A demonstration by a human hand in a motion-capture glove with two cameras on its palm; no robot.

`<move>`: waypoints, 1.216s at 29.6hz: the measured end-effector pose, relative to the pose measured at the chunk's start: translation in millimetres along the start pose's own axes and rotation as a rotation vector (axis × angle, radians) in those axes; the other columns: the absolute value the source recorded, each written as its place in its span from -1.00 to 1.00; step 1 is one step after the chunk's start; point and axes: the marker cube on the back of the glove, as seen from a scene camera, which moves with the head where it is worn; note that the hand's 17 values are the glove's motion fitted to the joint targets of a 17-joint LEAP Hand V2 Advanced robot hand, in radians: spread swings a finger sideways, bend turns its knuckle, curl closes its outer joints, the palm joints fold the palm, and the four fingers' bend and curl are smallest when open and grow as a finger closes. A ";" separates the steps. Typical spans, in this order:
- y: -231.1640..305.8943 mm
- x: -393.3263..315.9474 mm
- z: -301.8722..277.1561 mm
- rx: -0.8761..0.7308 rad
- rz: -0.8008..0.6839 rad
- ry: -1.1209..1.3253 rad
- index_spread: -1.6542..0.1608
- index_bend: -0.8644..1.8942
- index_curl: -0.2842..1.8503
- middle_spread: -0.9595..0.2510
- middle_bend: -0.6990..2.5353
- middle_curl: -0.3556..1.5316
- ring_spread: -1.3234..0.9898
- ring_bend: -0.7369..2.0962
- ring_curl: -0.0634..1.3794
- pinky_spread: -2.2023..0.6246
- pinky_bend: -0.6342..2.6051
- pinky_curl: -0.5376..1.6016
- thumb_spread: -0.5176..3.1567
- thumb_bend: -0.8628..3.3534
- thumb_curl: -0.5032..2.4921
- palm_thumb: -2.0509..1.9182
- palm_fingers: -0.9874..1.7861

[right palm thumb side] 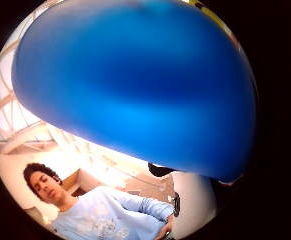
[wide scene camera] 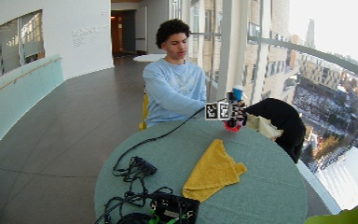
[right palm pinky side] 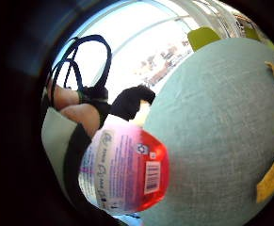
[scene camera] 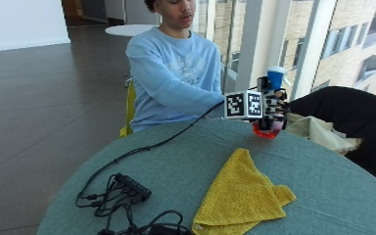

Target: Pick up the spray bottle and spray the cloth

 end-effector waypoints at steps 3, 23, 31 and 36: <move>0.6 2.4 4.3 0.005 -0.011 0.007 0.61 -0.27 -0.39 0.46 -0.30 -0.09 0.10 -0.07 -0.37 0.65 -0.49 -0.16 -0.26 -0.60 -0.25 0.45 0.54; 13.3 8.9 1.4 -0.032 0.002 0.031 0.57 -0.30 -0.39 0.47 -0.31 -0.11 0.08 -0.11 -0.39 0.66 -0.48 -0.17 -0.18 -0.61 -0.30 0.42 0.48; 47.8 1.8 -83.7 -0.055 0.019 0.204 0.52 -0.31 -0.43 0.47 -0.35 -0.13 0.08 -0.13 -0.38 0.69 -0.49 -0.17 -0.16 -0.60 -0.34 0.41 0.37; 96.7 -3.8 -156.2 -0.062 0.025 0.377 0.49 -0.30 -0.45 0.46 -0.35 -0.14 0.09 -0.15 -0.39 0.71 -0.50 -0.17 -0.15 -0.60 -0.35 0.40 0.32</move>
